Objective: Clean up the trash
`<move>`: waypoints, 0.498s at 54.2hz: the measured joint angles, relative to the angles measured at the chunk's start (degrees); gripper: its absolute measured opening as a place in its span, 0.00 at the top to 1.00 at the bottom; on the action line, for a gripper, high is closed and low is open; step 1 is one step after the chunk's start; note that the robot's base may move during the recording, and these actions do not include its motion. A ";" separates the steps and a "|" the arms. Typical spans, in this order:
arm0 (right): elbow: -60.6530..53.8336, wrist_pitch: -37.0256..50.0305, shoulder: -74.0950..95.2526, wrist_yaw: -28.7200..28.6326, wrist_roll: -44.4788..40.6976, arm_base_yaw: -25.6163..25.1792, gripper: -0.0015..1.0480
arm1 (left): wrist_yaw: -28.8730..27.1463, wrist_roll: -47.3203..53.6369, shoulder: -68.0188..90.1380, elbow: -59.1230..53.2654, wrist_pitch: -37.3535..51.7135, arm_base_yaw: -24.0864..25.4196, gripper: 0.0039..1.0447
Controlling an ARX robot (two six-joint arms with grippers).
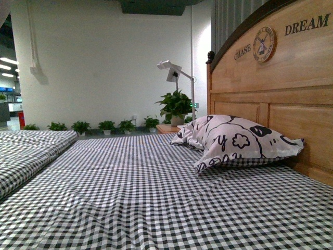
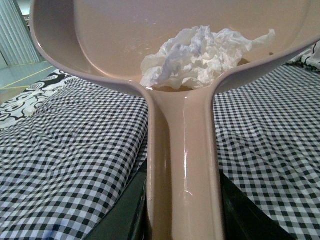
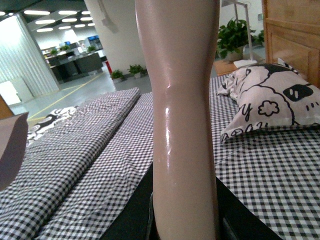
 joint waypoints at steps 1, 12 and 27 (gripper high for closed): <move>0.00 -0.20 0.00 0.13 -0.04 -0.02 0.82 | -0.24 -0.13 -0.04 -0.17 0.37 -0.28 0.74; -0.09 -1.03 -0.02 1.38 -0.50 -0.17 0.82 | -0.55 -0.94 -0.09 -0.96 1.22 -1.46 0.74; -0.11 -1.03 -0.04 1.31 -0.66 -0.17 0.82 | -0.50 -0.94 -0.09 -0.96 1.25 -1.51 0.74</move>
